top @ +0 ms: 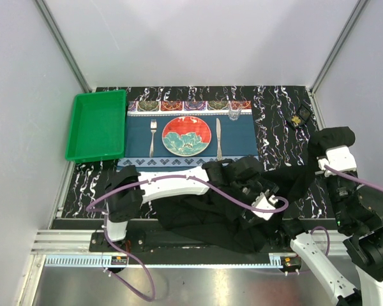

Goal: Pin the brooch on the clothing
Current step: Flatten out the clothes at the center of the board.

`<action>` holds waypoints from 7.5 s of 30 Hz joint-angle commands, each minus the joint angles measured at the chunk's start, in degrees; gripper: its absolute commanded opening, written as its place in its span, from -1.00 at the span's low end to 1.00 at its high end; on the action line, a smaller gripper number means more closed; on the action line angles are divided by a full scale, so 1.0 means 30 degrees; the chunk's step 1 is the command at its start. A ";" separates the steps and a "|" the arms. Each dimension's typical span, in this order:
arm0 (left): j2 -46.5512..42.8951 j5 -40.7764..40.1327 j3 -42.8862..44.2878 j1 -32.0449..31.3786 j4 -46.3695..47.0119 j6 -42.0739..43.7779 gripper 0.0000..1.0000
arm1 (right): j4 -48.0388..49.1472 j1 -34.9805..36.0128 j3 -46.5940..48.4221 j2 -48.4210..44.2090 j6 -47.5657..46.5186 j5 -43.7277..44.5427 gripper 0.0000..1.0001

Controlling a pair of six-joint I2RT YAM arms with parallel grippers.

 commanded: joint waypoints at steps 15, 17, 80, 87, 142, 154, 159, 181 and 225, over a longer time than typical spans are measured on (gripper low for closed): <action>0.3561 -0.0661 0.3523 -0.1126 -0.5036 0.2124 0.64 | 0.1103 -0.0221 0.0850 0.0315 0.0415 -0.0159 -1.00; 0.3913 -0.0779 0.3876 -0.1185 -0.5329 0.2096 0.25 | 0.1132 -0.0222 0.0879 0.0286 0.0415 -0.0217 -1.00; -0.8366 -1.8182 -0.7108 3.2506 0.4486 -0.6606 -1.00 | -0.0406 -0.0222 -0.4895 0.1543 -0.4596 0.3913 -1.00; -0.6430 -1.8650 -0.6612 3.3120 0.3783 -0.6576 -1.00 | -0.4841 -0.0222 -0.4305 0.3830 -0.4096 0.5553 -1.00; -0.6871 -0.3090 -0.7553 1.8613 -0.4988 0.0846 -1.00 | -0.6194 -0.7745 -0.5593 1.6341 -0.7141 -0.4994 0.50; -0.3205 -0.4825 -0.4618 2.0671 -0.5448 -0.2826 -0.25 | -0.5488 -1.3045 -0.0737 1.9848 -0.6209 -0.8383 0.44; -0.3906 -0.4471 -0.4618 2.0670 -0.5243 -0.3002 0.28 | -0.7856 -1.4957 0.3652 2.2840 -0.4831 -1.1202 0.44; -0.7277 -0.2186 -0.4384 2.0495 -0.5887 -0.4086 0.74 | -0.8306 -1.2469 0.7388 3.1691 -0.0054 -0.9741 0.83; -0.9475 -0.1834 -0.4238 2.1227 -0.6268 -0.5024 0.75 | -0.6935 -2.2047 0.3791 1.6305 -1.8481 -1.4985 0.58</action>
